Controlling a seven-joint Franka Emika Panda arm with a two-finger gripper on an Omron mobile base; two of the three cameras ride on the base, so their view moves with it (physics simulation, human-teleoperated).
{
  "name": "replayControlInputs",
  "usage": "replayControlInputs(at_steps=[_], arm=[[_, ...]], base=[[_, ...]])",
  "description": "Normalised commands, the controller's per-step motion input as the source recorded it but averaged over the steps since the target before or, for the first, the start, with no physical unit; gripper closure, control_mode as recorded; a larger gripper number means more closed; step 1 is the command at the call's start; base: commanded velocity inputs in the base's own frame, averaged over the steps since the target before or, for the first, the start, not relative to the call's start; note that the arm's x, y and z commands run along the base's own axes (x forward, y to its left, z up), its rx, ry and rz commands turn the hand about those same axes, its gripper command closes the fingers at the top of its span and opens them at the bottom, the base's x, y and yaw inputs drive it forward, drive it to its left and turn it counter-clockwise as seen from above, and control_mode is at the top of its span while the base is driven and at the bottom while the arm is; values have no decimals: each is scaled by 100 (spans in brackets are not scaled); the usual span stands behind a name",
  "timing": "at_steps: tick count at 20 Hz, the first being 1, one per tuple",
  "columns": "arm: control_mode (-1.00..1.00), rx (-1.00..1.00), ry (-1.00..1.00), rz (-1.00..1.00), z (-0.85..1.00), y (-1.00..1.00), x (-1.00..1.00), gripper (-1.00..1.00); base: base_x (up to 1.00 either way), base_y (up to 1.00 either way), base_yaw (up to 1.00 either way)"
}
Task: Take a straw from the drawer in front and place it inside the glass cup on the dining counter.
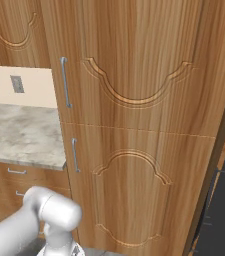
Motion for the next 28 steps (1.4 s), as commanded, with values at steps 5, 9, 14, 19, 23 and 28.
replayControlInputs(at_steps=[5, 9, 14, 19, 23, 28], arm=[[-100, 0, -5, 12, -23, -1, 29, -100], [-100, 0, 0, 14, -25, -4, 36, -100], [-100, 0, 0, 14, -29, 0, 34, -100], [-100, -2, 0, 10, -35, 0, 24, -100], [-100, -4, 0, 6, -21, 1, 24, -100], [-100, -5, 0, 5, -27, 6, 28, -100]], base=[[0, 0, 0], [0, 0, 0], [0, 0, 0], [0, 0, 0], [0, 0, 0], [0, 0, 0]])
